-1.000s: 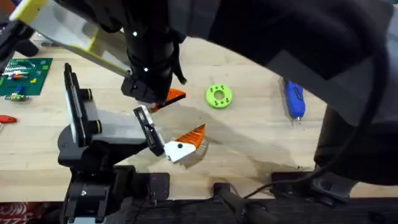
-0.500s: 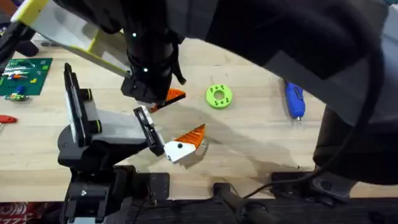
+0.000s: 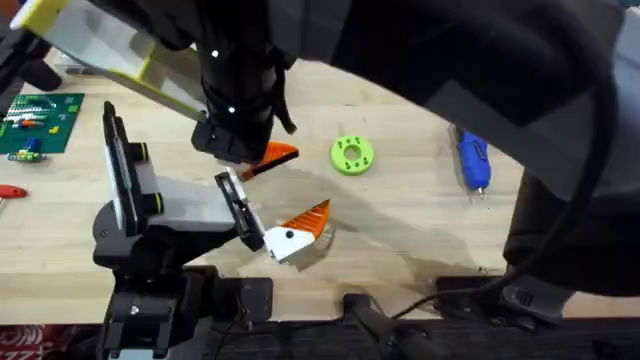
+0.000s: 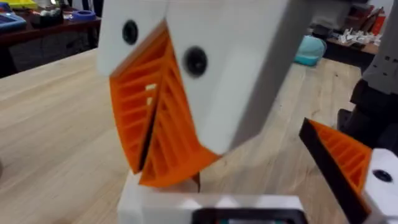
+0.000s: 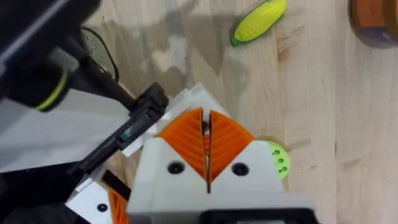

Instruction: Pick up the gripper from the table and insert it into the empty holder that is missing its gripper. Then pick up a screw, insert it into the mounting hole, and use the screwdriver to tighten it. Finally, clean up the table by picking up the vegetable and placing it into the bucket.

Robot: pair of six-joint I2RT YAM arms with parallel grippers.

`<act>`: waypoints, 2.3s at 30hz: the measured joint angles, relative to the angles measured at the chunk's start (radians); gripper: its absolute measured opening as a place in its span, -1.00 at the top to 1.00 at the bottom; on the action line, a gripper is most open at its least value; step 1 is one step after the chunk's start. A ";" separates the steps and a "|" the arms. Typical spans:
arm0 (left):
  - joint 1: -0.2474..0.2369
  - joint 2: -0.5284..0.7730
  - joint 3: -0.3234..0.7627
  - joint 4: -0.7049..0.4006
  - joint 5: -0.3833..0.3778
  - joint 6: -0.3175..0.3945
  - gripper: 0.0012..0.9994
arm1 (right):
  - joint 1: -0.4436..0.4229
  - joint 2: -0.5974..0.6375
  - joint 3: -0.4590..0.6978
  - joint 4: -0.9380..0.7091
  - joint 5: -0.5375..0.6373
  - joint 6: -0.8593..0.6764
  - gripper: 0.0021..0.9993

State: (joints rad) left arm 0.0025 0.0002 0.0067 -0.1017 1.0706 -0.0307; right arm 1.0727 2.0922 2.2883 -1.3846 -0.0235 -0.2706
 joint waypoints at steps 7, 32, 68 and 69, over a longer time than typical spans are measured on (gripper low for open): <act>0.000 0.000 0.000 0.000 0.000 0.000 -0.98 | -0.009 0.000 0.000 -0.007 0.000 0.000 0.98; 0.000 0.000 0.000 0.000 0.000 0.000 -0.98 | -0.018 0.000 0.068 -0.034 0.000 0.002 -0.38; 0.000 0.000 0.000 0.000 0.000 0.000 -0.98 | -0.058 -0.068 0.121 -0.175 -0.006 0.140 -0.98; 0.000 0.000 0.000 0.000 0.000 0.000 -0.98 | -0.058 -0.069 0.109 -0.166 -0.013 0.143 -0.98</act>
State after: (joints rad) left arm 0.0025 0.0002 0.0067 -0.1017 1.0710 -0.0307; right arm 1.0149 2.0227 2.3969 -1.5505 -0.0364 -0.1274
